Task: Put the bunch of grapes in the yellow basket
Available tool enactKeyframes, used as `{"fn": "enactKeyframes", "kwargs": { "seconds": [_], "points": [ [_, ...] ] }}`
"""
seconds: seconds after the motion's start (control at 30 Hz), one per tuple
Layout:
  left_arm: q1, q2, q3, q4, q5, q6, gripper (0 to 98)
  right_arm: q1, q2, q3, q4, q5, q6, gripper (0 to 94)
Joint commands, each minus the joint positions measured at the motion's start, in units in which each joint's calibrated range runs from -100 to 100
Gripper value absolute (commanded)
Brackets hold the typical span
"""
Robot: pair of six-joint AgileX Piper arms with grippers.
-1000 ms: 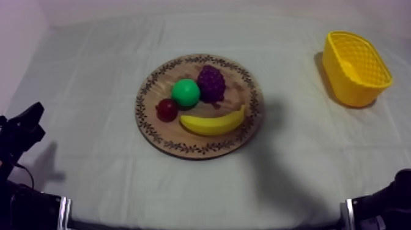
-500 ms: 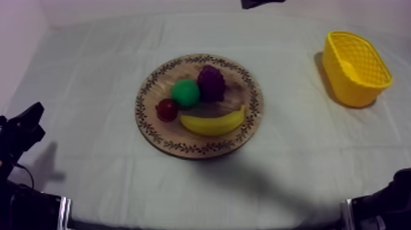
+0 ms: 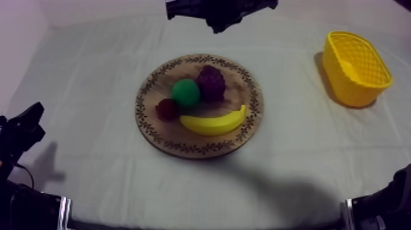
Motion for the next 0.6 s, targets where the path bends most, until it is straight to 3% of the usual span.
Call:
{"fn": "enactKeyframes", "kwargs": {
  "seconds": [0.0, 0.37, 0.57],
  "points": [
    [-0.02, 0.00, -0.02, 0.01, 0.01, -0.01, 0.1, 0.44, 2.48, -1.89, -0.20, 0.38, 0.10, 0.2],
    [-0.02, 0.00, -0.02, 0.01, 0.01, -0.01, 0.1, 2.92, 10.03, -11.72, -2.66, 1.40, 1.30, 0.5],
    [-0.02, 0.00, -0.02, 0.01, 0.01, -0.01, 0.1, 4.03, 11.37, -13.32, -4.72, 1.45, 0.93, 16.7]
  ]
}}
